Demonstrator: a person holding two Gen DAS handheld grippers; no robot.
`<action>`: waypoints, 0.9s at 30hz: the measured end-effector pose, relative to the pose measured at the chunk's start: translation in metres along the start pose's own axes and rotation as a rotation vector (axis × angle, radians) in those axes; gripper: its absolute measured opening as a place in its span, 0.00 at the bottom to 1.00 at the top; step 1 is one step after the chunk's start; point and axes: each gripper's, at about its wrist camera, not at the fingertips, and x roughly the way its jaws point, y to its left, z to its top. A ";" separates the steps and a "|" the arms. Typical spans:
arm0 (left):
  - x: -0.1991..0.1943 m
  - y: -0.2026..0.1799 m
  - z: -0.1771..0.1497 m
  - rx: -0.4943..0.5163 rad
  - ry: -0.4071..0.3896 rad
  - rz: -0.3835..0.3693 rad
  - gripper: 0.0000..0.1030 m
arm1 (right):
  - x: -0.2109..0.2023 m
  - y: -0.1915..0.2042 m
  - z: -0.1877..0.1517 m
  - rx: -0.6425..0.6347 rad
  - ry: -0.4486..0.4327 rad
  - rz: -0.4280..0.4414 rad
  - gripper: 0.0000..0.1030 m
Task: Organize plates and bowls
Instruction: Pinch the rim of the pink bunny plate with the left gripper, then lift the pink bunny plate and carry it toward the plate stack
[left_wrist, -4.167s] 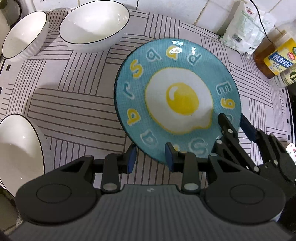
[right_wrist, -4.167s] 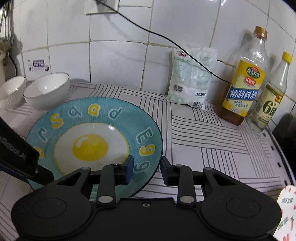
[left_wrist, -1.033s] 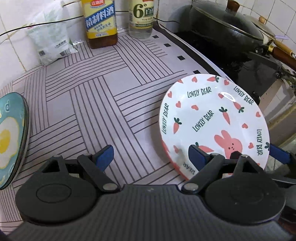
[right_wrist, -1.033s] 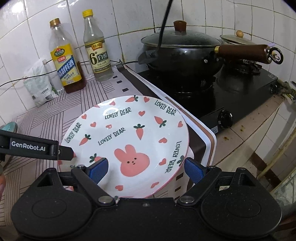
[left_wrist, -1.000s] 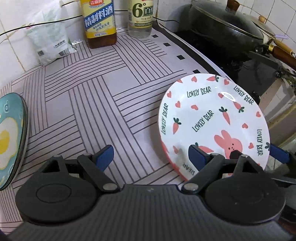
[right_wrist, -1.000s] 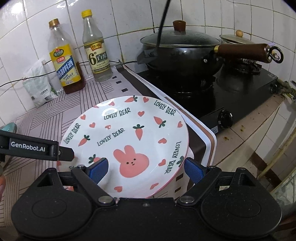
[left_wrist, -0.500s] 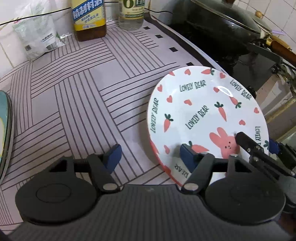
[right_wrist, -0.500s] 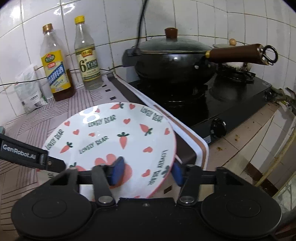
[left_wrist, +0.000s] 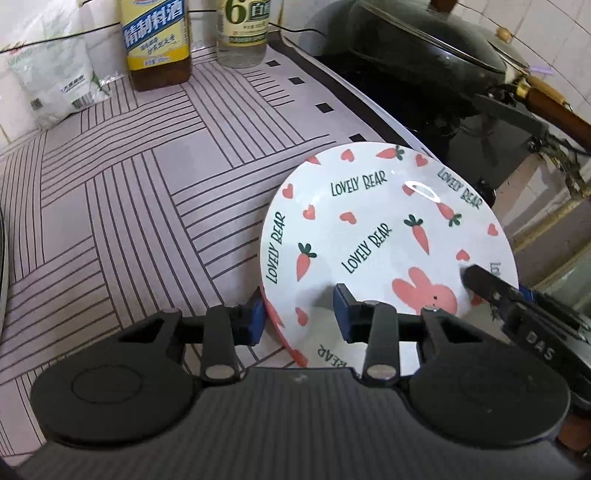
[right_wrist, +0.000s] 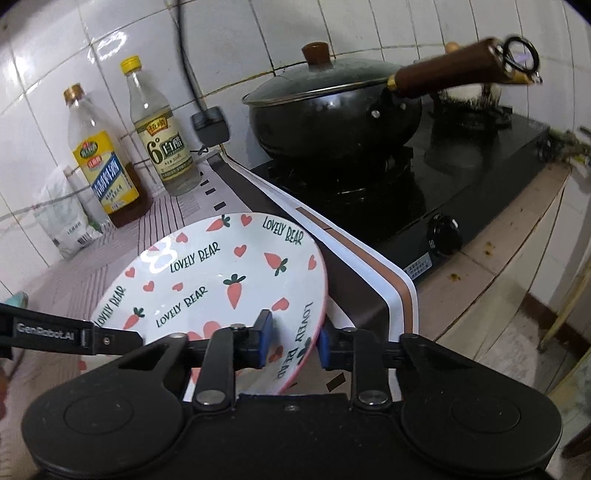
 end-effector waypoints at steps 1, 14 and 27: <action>0.000 0.001 0.001 -0.006 0.003 -0.002 0.35 | -0.001 -0.003 0.001 0.012 0.003 0.014 0.23; -0.016 0.031 -0.007 -0.034 0.033 0.004 0.33 | -0.014 0.017 -0.003 -0.059 0.041 0.098 0.20; -0.073 0.084 -0.016 -0.097 0.012 0.020 0.33 | -0.031 0.071 0.002 -0.129 0.060 0.160 0.21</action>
